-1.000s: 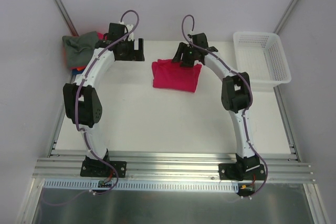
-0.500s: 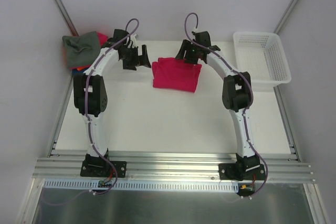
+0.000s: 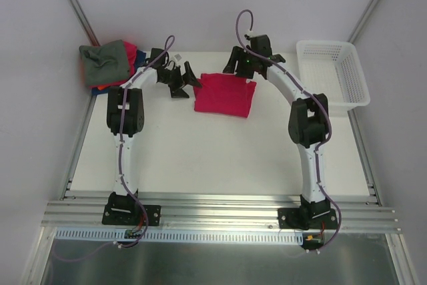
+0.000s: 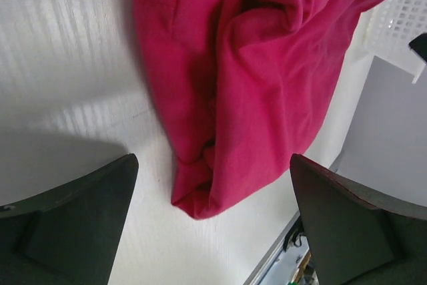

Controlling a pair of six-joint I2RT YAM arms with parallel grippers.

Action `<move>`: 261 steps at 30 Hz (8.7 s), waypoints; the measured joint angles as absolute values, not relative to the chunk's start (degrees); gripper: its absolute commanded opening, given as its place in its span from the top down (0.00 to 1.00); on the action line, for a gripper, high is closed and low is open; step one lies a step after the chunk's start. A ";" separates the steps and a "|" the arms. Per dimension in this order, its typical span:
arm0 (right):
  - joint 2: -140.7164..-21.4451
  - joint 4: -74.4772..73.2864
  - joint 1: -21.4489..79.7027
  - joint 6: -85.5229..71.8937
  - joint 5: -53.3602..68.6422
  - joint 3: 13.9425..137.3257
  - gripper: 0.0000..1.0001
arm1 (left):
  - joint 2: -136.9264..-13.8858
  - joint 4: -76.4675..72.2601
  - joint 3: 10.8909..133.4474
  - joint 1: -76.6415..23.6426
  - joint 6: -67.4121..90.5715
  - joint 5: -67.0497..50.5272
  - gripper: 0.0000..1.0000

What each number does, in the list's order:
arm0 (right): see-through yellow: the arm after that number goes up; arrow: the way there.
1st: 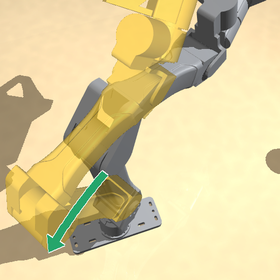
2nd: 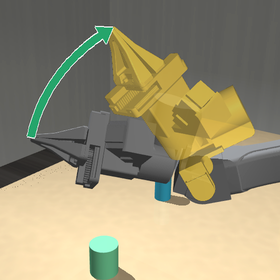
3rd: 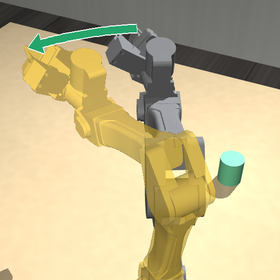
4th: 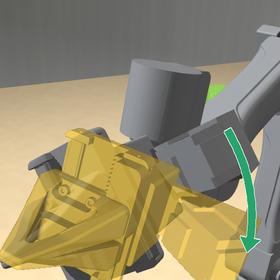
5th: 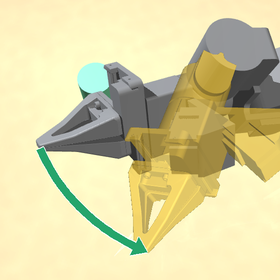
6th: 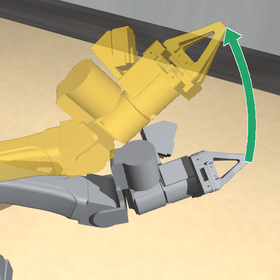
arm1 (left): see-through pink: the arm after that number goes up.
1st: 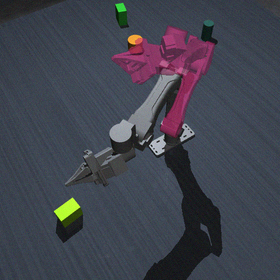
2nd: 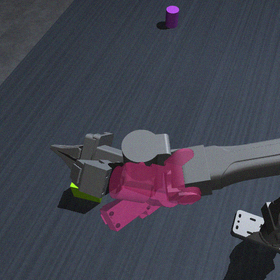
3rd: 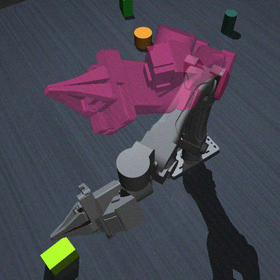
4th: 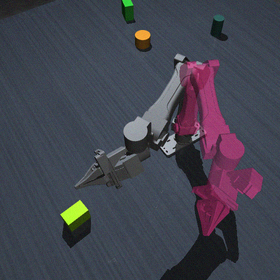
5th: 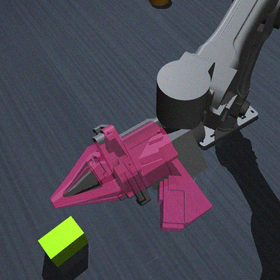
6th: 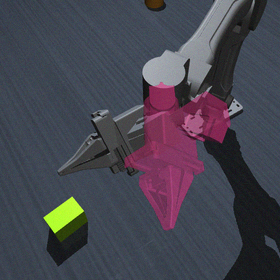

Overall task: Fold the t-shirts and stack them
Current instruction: Put the neatly folded tshirt into the corner of the board with the left arm

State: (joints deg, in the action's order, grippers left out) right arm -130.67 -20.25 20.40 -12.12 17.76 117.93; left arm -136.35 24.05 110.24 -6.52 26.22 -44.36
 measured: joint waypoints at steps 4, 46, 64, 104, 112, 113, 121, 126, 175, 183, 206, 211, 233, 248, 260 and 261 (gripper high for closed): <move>-130.67 -20.51 21.52 -11.86 17.54 117.47 0.32 | -139.02 21.23 111.72 -6.52 29.67 -47.24 0.01; -132.73 -22.35 23.55 -19.55 20.43 107.63 0.31 | -145.36 9.76 111.61 -12.03 43.31 -51.72 0.90; -128.81 -22.13 24.27 -17.15 20.34 107.00 0.31 | -139.65 13.98 111.55 -7.16 36.23 -47.66 1.00; -115.48 -22.50 24.58 -12.34 18.41 98.74 0.30 | -126.96 30.50 127.55 16.19 9.04 -26.89 1.00; -115.35 -22.50 24.62 -12.36 18.41 98.50 0.29 | -126.93 31.09 129.95 17.82 6.55 -23.38 1.00; -115.35 -22.50 24.64 -12.36 18.41 98.50 0.29 | -126.93 31.09 130.19 18.46 6.33 -23.00 1.00; -115.35 -22.48 25.36 -12.43 18.44 98.52 0.29 | -126.43 31.24 132.25 23.29 3.92 -18.87 1.00; -115.37 -22.48 25.93 -12.45 18.46 98.52 0.29 | -125.99 31.16 132.79 24.53 2.17 -15.92 1.00; -114.87 -21.87 27.88 -11.70 16.95 94.96 0.28 | -137.69 28.95 140.38 16.86 -4.51 3.09 1.00; -114.87 -21.67 28.88 -11.68 16.91 96.14 0.28 | -137.67 28.01 140.55 18.17 -6.59 6.28 1.00; -114.85 -21.67 28.97 -11.64 16.73 96.12 0.28 | -137.69 25.34 137.71 19.18 -11.38 12.51 0.52; -114.85 -21.67 28.97 -11.51 16.73 96.07 0.28 | -137.69 25.10 136.90 19.14 -11.49 13.96 0.05; -114.85 -21.67 30.59 -11.22 15.66 96.09 0.28 | -135.06 27.18 135.24 15.73 -7.27 6.35 0.01; -112.68 -21.93 30.35 -10.00 14.83 91.11 0.26 | -145.12 27.24 139.50 14.55 -3.88 3.05 0.01; -109.19 -24.34 30.13 -1.06 12.10 96.57 0.24 | -135.70 29.23 141.71 8.60 -1.78 7.86 0.01; -107.92 -24.56 30.11 0.43 11.46 97.12 0.22 | -132.75 29.23 141.56 7.92 -1.06 7.29 0.01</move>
